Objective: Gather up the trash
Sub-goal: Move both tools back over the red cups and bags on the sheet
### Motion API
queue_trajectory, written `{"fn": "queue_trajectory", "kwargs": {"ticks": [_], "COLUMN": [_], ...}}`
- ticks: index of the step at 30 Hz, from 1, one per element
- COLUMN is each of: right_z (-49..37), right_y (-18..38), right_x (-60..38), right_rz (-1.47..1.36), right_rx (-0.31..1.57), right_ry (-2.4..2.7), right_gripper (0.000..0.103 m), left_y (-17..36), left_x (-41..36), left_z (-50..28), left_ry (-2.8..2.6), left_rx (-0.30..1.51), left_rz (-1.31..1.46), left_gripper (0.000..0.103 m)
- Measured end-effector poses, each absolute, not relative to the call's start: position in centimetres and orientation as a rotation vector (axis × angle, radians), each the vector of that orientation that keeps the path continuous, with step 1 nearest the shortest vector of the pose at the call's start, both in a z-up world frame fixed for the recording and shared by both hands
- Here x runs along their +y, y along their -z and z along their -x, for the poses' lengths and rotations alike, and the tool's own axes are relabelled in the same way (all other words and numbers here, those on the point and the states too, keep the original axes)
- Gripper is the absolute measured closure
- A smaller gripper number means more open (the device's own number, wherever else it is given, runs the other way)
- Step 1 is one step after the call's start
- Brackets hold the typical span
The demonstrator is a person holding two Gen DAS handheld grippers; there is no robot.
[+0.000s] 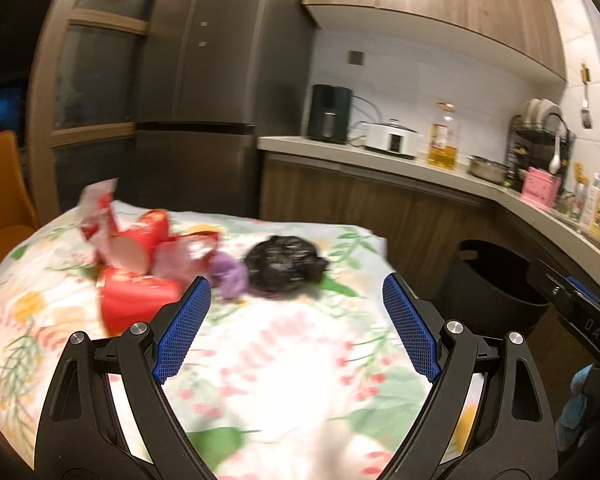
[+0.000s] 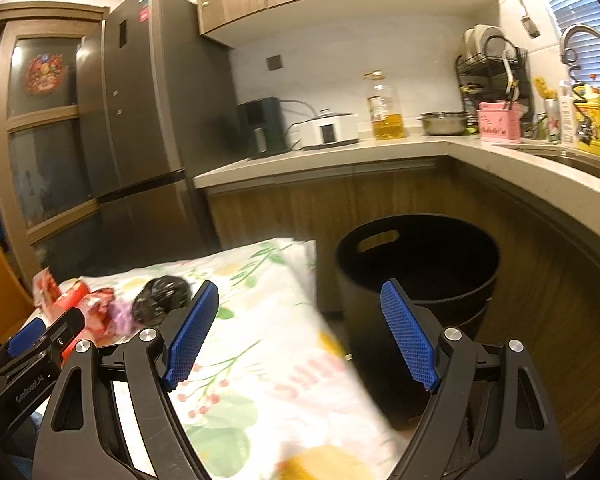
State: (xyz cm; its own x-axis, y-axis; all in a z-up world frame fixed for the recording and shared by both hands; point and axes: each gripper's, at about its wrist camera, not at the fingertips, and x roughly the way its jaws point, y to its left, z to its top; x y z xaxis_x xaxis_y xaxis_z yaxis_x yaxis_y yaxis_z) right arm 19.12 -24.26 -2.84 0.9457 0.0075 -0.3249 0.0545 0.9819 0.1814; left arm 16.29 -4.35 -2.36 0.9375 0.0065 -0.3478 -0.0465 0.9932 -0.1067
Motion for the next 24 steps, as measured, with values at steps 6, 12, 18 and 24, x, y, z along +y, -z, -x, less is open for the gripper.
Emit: {"fn": "queue_trajectory", "kwargs": {"ticks": [6,12,18,24], "right_z": [-19.7,-20.3,-21.1,-22.4], "right_y": [3.4,4.1,4.4,5.0], "right_x": [-21.3,-18.4,-16.3,-13.7], "right_rz": [-0.189,-0.161,-0.156,-0.148], "right_rx": [0.344,0.360,0.364,0.382], "right_ry": [-0.040,-0.110,-0.154,-0.195], "right_gripper": [0.022,0.022,0.022,0.022], "left_y": [3.0,3.9,4.7,6.0], "left_x": [-0.4,3.8,7.5,8.8], "left_z": [-15.3,-15.0,-15.4,-16.7], "left_ry": [-0.126,-0.198,-0.202,-0.182], "left_rx": [0.353,0.366,0.389,0.442], "left_rz": [0.134,0.144,0.186,0.178], "left_gripper": [0.017,0.017,0.019,0.032]}}
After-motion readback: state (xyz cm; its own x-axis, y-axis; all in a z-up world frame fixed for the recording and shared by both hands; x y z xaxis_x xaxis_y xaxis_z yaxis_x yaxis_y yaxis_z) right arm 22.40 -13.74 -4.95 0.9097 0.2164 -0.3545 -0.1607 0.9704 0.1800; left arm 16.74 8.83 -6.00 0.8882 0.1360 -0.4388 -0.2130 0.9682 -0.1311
